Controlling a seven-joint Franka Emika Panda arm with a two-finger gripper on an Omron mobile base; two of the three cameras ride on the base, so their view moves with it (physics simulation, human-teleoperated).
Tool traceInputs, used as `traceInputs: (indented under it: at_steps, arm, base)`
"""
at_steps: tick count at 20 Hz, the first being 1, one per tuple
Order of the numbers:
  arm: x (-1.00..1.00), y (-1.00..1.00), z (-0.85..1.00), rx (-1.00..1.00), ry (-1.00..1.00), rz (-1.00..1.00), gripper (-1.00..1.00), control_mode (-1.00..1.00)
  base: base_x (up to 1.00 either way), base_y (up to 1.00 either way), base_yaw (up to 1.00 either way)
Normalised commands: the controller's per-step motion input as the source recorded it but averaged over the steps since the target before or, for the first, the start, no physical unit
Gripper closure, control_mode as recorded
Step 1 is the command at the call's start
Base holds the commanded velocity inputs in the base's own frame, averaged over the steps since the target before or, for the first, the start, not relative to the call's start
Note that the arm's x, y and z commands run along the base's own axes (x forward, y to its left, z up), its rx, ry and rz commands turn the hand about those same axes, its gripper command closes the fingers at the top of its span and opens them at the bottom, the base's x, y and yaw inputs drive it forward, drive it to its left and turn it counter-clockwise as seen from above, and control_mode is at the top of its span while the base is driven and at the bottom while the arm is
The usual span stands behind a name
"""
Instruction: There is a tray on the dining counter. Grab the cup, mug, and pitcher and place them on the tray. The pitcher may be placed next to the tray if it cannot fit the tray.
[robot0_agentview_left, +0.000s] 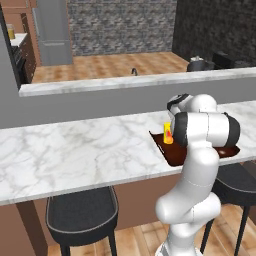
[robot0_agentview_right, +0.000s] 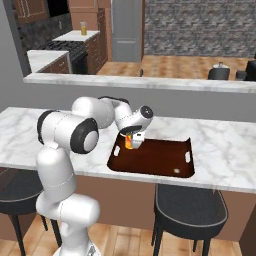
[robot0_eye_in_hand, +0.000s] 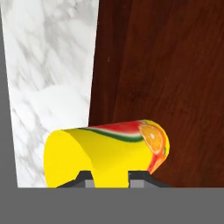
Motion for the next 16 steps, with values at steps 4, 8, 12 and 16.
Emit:
traceInputs:
  at_steps: [4,8,12,16]
  arm:
    - [0.0,0.0,0.0,0.0,0.0,0.0,1.0,-1.0]
    - [0.0,0.0,0.0,0.0,0.0,0.0,1.0,-1.0]
    - [0.0,0.0,0.0,0.0,0.0,0.0,1.0,-1.0]
    - [0.0,0.0,0.0,0.0,0.0,0.0,1.0,-1.0]
  base:
    - [0.0,0.0,0.0]
    - [0.0,0.0,0.0]
    - [0.0,0.0,0.0]
    - [0.0,0.0,0.0]
